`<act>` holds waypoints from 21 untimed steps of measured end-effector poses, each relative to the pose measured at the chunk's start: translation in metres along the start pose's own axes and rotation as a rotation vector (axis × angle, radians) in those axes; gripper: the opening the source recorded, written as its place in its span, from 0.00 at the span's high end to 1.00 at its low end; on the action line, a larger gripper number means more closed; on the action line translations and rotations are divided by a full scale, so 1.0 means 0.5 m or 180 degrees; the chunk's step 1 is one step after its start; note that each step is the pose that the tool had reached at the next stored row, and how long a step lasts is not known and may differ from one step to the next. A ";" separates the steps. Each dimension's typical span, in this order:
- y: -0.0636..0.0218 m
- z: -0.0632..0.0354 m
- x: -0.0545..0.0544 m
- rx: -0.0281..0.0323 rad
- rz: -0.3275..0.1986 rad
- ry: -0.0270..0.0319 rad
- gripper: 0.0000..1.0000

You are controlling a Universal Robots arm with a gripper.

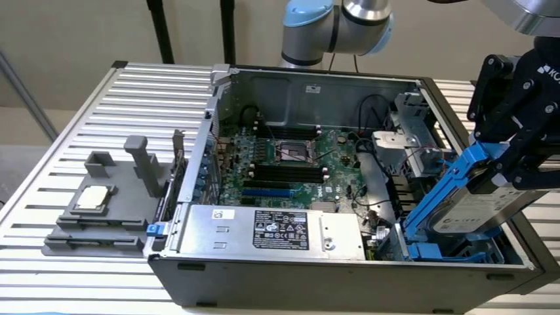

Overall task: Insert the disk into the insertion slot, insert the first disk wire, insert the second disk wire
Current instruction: 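Insert the disk into the insertion slot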

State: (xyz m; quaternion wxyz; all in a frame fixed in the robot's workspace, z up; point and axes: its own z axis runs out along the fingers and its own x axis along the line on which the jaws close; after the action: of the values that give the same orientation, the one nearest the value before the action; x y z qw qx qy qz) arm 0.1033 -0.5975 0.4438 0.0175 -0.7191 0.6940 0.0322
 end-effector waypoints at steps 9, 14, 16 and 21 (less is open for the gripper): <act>0.000 0.005 0.007 0.0002 -0.0001 -0.0044 0.67; 0.000 0.007 0.011 0.0002 -0.0001 -0.0053 0.67; 0.000 0.009 0.012 0.0003 -0.0001 -0.0055 0.67; 0.000 0.013 0.012 0.0003 -0.0001 -0.0062 0.67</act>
State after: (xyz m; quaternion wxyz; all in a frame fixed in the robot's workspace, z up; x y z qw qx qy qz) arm 0.1033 -0.6032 0.4368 0.0246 -0.7188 0.6936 0.0389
